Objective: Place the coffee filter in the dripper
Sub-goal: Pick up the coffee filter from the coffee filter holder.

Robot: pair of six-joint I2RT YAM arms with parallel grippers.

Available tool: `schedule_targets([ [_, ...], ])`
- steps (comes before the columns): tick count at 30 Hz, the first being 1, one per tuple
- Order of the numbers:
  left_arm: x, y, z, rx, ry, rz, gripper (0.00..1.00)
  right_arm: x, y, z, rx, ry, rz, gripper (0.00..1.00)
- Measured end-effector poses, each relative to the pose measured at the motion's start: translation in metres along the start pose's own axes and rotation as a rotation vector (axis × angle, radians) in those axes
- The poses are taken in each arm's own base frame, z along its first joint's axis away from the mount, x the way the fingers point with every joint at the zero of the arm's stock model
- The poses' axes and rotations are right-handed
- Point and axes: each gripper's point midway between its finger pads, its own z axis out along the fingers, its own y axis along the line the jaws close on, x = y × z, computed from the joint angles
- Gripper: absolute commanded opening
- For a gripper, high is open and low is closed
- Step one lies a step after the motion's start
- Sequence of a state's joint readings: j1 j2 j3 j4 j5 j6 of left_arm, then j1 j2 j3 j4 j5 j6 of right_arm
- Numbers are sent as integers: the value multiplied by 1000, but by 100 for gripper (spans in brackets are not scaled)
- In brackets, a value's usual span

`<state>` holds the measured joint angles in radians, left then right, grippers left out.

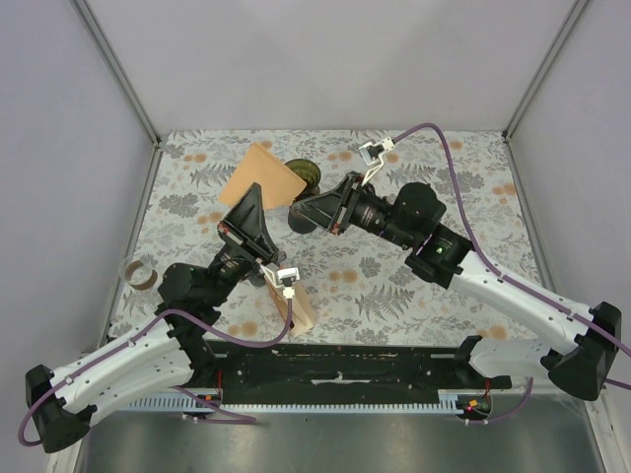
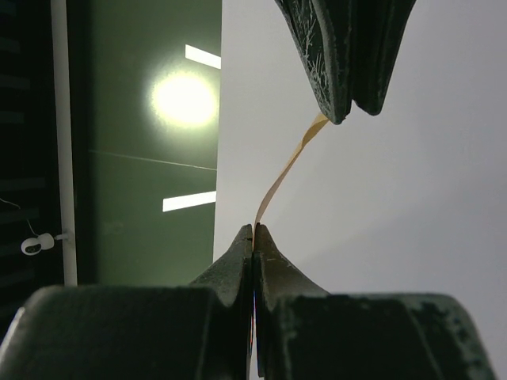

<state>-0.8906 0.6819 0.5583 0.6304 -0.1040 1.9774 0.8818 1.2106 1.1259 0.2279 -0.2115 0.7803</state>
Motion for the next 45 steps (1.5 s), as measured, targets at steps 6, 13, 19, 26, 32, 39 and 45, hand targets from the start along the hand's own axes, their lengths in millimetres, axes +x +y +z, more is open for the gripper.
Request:
schedule_targets([
  [6, 0, 0, 0, 1, -1, 0, 2, -1, 0, -4, 0, -5, -31, 19],
  [13, -1, 0, 0, 3, -2, 0, 2, -6, 6, -12, -22, -20, -111, 39],
  [19, 4, -3, 6, 138, 15, -149, 2, -13, 5, -27, -55, -14, -317, 61],
  [26, 30, 63, 29, 210, 94, -871, 2, -37, 9, -53, -62, -51, -584, 87],
  [32, -12, 55, 10, 399, 3, -1258, 2, -43, 34, -55, -168, -33, -702, 98],
  [39, -72, 46, -4, 673, -138, -1547, 2, -48, 66, -47, -316, -17, -748, 76],
  [45, -91, 49, -14, 774, -201, -1659, 2, -30, 75, -41, -436, 60, -730, 28],
])
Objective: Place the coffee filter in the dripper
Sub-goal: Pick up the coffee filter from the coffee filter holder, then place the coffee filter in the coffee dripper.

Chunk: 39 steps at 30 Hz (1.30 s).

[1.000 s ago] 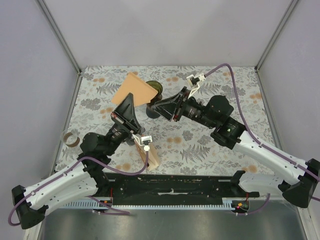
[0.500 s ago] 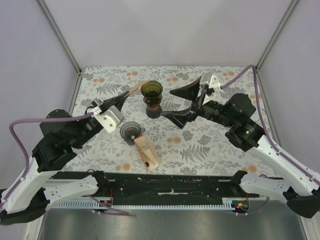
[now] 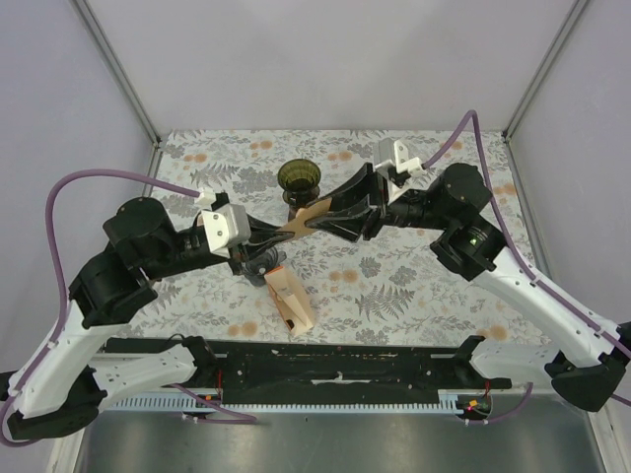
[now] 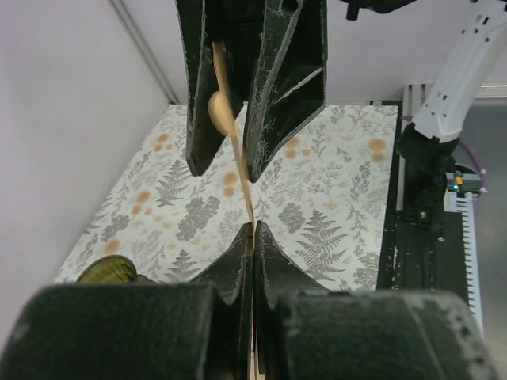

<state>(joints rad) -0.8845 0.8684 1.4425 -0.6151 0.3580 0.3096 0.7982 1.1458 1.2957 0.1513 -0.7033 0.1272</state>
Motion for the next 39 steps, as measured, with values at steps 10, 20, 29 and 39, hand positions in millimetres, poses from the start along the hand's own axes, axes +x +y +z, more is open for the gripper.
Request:
schedule_targets([
  [10, 0, -24, -6, 116, -5, -74, 63, 19, 30, -9, -177, 82, -36, 0],
  [20, -8, -25, -12, 146, 22, -81, 60, 48, 63, -33, -316, 259, -82, 0],
  [29, 25, -49, 4, 329, 184, -169, 59, 70, 69, -33, -367, 355, -72, 0],
  [39, 27, -68, -4, 446, 218, -206, 17, 90, 69, -36, -367, 434, -54, 0],
])
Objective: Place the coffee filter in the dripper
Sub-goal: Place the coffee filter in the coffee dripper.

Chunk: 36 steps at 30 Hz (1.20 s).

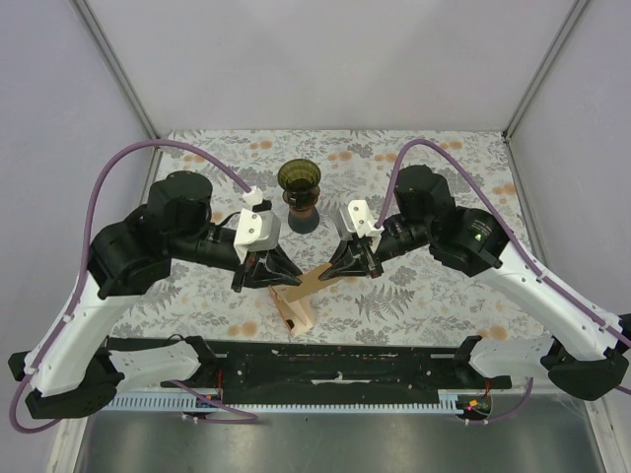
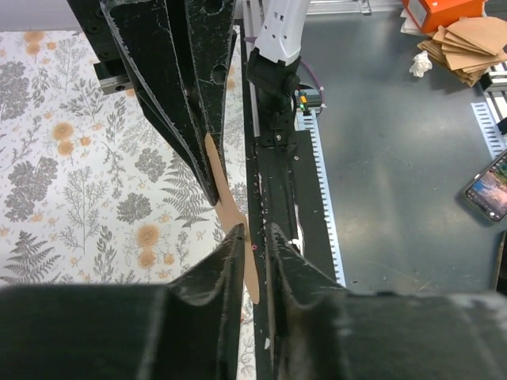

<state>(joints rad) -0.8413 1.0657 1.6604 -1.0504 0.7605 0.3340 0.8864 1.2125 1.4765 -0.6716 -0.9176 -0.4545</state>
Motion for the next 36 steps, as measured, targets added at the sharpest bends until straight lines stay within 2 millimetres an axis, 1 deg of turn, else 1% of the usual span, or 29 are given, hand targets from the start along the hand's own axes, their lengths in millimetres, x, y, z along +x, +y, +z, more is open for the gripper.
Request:
schedule_targets([
  [2, -1, -2, -2, 3, -1, 5, 2, 1, 0, 0, 2, 3, 0, 0],
  [6, -1, -1, -3, -5, 3, 9, 2, 1, -1, 0, 5, 5, 0, 0],
  [10, 3, 7, -2, -41, 20, 5, 2, 1, 0, 0, 4, 5, 0, 0],
  [14, 4, 11, -2, -58, 29, 1, 22, 1, 0, 0, 3, 5, -1, 0],
  [16, 4, 11, -2, -57, 29, 2, 29, 1, 1, 1, 2, 6, -1, 0],
  [23, 2, 11, -2, -57, 27, 4, 34, 2, -1, 1, 12, 11, -1, 0],
  [26, 0, 10, -2, -50, 25, 3, 39, 2, -2, 1, 16, 13, -1, 0],
  [29, 1, 9, -1, -36, 33, -8, 40, 3, -3, 0, 21, 15, -1, 0],
  [31, 2, 8, 1, -21, 41, -20, 37, 3, -3, 0, 23, 16, -1, 0],
  [34, 6, 7, 4, 0, 61, -39, 21, 3, -3, 0, 25, 18, -1, 0],
  [36, 9, 8, 5, 3, 71, -43, 15, 3, -3, 0, 26, 19, -1, 0],
])
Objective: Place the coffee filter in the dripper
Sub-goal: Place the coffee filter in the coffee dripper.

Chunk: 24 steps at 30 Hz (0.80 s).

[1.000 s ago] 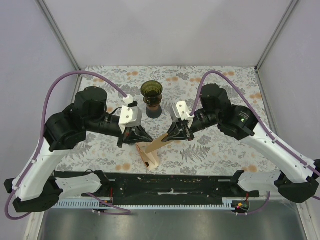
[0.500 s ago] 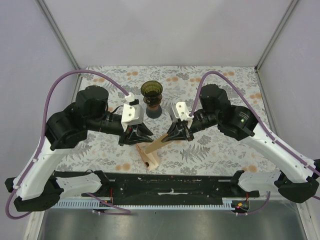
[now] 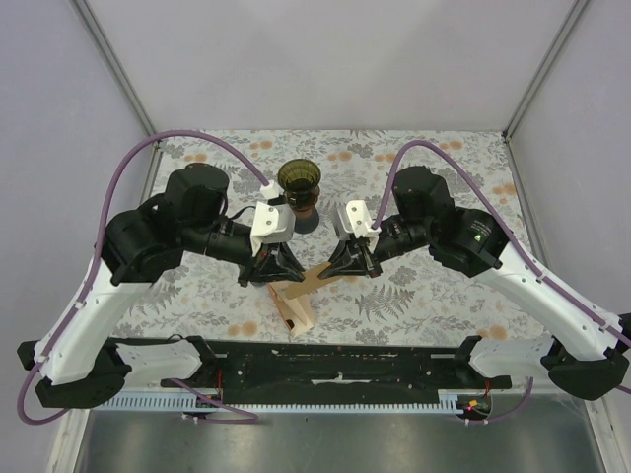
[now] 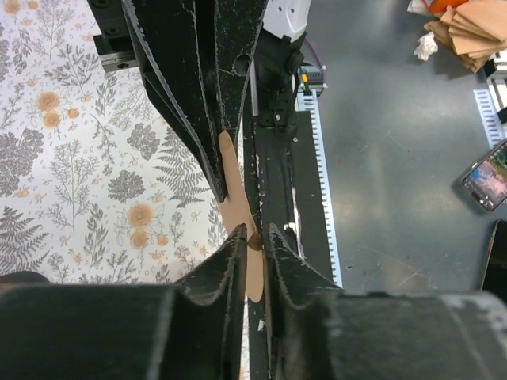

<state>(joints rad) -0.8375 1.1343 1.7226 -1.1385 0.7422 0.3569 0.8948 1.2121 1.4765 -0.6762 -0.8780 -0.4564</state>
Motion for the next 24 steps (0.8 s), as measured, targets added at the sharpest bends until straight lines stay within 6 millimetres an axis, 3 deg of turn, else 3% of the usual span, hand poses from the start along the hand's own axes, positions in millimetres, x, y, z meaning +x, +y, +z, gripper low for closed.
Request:
schedule_targets([
  [2, 1, 0, 0, 2, 8, -3, 10, 0, 0, 0, 2, 1, 0, 0],
  [8, -5, -1, -6, -11, 5, 18, 15, 1, -2, 0, 10, 5, 0, 0],
  [14, -8, 1, -10, -32, 8, 39, 9, 1, -2, 0, 13, 8, 1, 0],
  [24, 5, 4, -3, -10, 65, -5, 18, 2, -3, 0, 17, 11, 5, 0],
])
